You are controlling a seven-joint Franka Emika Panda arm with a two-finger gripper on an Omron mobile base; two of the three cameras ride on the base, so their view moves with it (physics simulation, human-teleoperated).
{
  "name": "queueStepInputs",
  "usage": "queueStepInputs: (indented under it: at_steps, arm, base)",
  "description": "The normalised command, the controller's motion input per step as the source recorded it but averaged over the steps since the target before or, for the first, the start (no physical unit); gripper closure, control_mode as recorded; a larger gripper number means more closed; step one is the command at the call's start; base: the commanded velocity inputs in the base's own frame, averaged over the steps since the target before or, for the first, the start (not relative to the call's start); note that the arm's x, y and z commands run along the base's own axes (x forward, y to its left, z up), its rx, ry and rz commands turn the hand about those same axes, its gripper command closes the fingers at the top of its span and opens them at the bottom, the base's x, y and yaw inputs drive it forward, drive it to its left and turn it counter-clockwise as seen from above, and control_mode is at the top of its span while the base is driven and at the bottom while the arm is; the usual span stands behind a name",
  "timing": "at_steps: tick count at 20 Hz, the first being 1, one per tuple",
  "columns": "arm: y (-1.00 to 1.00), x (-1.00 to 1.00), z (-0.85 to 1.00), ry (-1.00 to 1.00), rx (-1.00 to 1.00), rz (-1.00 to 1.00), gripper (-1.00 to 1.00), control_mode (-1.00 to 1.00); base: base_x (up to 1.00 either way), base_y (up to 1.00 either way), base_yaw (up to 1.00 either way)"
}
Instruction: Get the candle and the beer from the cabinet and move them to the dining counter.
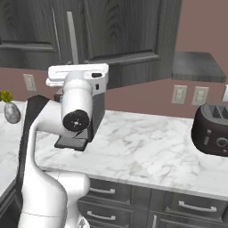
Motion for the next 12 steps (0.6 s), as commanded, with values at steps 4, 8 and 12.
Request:
queueStepInputs:
  at_steps: [4, 8, 12]
  arm:
    - [0.07, -0.95, -0.04, -0.24, -0.04, 0.01, -1.00, -1.00]
    - [0.27, -1.00, -0.05, -0.33, -0.08, 0.03, -1.00, -1.00]
    - [0.62, -0.96, -0.04, -0.24, -0.14, 0.00, -1.00, -1.00]
  base:
    - [0.00, 0.00, 0.00]
    - [0.00, 0.00, 0.00]
    - [0.00, 0.00, 0.00]
